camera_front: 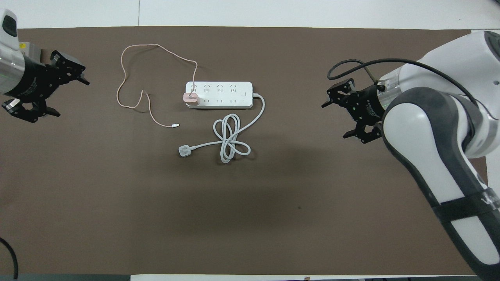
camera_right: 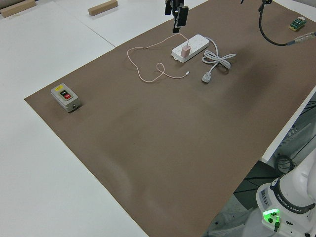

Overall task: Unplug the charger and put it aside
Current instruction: 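Reach the left gripper to the charger while the right gripper reaches the strip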

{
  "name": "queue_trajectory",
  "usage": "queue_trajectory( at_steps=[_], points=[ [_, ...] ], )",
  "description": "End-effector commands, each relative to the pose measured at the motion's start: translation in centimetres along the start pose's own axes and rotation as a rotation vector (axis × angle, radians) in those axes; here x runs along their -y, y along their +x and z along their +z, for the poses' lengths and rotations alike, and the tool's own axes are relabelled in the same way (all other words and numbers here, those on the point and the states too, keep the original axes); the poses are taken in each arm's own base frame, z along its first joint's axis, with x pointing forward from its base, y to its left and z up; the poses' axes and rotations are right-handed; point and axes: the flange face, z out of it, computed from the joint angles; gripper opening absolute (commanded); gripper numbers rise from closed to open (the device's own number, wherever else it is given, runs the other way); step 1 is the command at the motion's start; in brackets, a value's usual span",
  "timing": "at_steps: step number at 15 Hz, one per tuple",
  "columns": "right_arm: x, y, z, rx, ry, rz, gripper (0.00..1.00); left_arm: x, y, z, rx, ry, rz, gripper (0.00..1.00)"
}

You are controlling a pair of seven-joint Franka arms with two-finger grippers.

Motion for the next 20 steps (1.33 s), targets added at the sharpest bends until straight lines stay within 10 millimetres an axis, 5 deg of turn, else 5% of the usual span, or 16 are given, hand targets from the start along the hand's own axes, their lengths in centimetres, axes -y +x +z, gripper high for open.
queue_trajectory(
  at_steps=[1, 4, 7, 9, 12, 15, 17, 20],
  points=[
    [4.0, 0.2, 3.1, 0.066, 0.021, 0.124, 1.0, -0.6, -0.3, 2.4, 0.015, 0.006, -0.101, 1.0],
    [6.1, -0.6, 7.8, 0.094, 0.05, 0.178, 1.0, -2.7, -3.5, 3.9, 0.014, -0.038, -0.217, 1.0],
    [7.6, -2.1, 12.7, 0.12, 0.084, 0.201, 1.0, -4.9, -5.6, 7.7, 0.021, -0.078, -0.368, 1.0],
    [9.7, -0.7, 15.1, 0.129, 0.091, 0.271, 1.0, -4.5, -7.1, 11.3, 0.025, -0.078, -0.427, 1.0],
    [11.6, 0.1, 17.6, 0.149, 0.083, 0.325, 1.0, -5.3, -8.4, 15.3, 0.033, -0.107, -0.474, 1.0],
    [11.7, -0.6, 20.5, 0.168, 0.059, 0.318, 1.0, -5.0, -8.6, 16.8, 0.036, -0.099, -0.497, 1.0],
    [11.9, -0.9, 21.5, 0.167, 0.055, 0.308, 1.0, -4.8, -8.8, 20.0, 0.041, -0.093, -0.537, 1.0],
    [12.0, -0.8, 21.8, 0.159, 0.053, 0.296, 1.0, -5.8, -9.5, 21.4, 0.051, -0.156, -0.574, 1.0]
  ],
)
